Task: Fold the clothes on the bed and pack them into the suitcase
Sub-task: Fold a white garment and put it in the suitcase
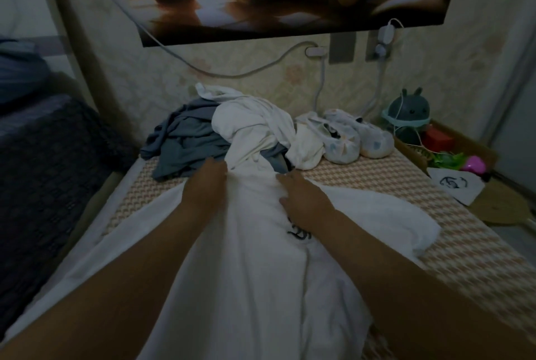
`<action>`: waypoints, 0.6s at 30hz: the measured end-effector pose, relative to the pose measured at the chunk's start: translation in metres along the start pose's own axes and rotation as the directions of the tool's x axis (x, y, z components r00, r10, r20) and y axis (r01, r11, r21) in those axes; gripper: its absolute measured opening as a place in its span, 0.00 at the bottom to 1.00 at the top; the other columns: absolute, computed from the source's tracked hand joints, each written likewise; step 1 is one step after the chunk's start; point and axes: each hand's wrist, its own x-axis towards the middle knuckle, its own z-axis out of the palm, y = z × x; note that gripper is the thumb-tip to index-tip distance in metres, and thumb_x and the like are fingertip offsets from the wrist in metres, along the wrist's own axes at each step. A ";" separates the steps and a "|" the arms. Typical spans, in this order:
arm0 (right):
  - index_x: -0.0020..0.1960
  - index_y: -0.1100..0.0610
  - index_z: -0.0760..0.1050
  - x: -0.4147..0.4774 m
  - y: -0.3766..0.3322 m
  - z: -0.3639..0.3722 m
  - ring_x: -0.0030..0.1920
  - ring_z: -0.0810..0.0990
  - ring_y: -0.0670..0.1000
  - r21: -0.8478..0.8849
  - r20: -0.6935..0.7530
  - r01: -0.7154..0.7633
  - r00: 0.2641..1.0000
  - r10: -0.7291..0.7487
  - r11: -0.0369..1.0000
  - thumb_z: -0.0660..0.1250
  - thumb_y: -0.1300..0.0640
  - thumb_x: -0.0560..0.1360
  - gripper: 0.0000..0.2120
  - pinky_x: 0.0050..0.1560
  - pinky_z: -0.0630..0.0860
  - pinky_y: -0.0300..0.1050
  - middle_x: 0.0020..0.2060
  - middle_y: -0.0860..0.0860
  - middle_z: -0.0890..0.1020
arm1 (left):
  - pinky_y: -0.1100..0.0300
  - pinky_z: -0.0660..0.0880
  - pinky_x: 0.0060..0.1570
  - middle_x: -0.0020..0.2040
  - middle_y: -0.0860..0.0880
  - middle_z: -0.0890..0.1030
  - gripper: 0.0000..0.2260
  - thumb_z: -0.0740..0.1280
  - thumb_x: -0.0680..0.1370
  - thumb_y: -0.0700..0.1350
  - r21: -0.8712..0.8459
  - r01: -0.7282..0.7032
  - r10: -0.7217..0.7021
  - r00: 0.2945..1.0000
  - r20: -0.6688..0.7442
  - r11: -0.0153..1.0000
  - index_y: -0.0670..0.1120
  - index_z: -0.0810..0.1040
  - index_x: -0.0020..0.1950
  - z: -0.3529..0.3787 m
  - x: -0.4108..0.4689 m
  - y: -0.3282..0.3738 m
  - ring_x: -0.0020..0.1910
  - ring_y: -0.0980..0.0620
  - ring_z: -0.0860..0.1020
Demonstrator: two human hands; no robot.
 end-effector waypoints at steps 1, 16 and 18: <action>0.79 0.52 0.51 0.001 -0.002 0.000 0.75 0.60 0.55 0.049 0.003 -0.001 1.000 0.001 0.999 0.57 0.54 0.82 0.28 0.69 0.61 0.46 0.78 0.56 0.51 | 0.62 0.63 0.43 0.50 0.44 0.74 0.07 0.59 0.80 0.36 -0.056 0.028 -0.030 0.999 -0.026 0.998 0.42 0.76 0.51 -0.001 0.004 -0.004 0.51 0.43 0.75; 0.67 0.49 0.73 -0.090 -0.034 -0.065 0.66 0.69 0.54 -0.059 0.135 0.003 0.991 0.005 0.998 0.63 0.60 0.76 0.20 0.68 0.64 0.48 0.66 0.52 0.71 | 0.56 0.72 0.56 0.55 0.49 0.75 0.12 0.66 0.77 0.52 -0.137 -0.103 0.153 0.887 0.436 0.985 0.52 0.73 0.59 -0.057 -0.112 0.079 0.56 0.49 0.74; 0.57 0.48 0.78 -0.115 -0.048 -0.075 0.58 0.72 0.53 -0.055 0.156 0.017 0.988 -0.008 0.998 0.64 0.63 0.72 0.17 0.61 0.69 0.46 0.56 0.50 0.73 | 0.58 0.73 0.47 0.48 0.51 0.78 0.10 0.66 0.77 0.55 -0.164 -0.095 0.166 0.851 0.498 0.982 0.51 0.75 0.52 -0.074 -0.133 0.098 0.47 0.52 0.76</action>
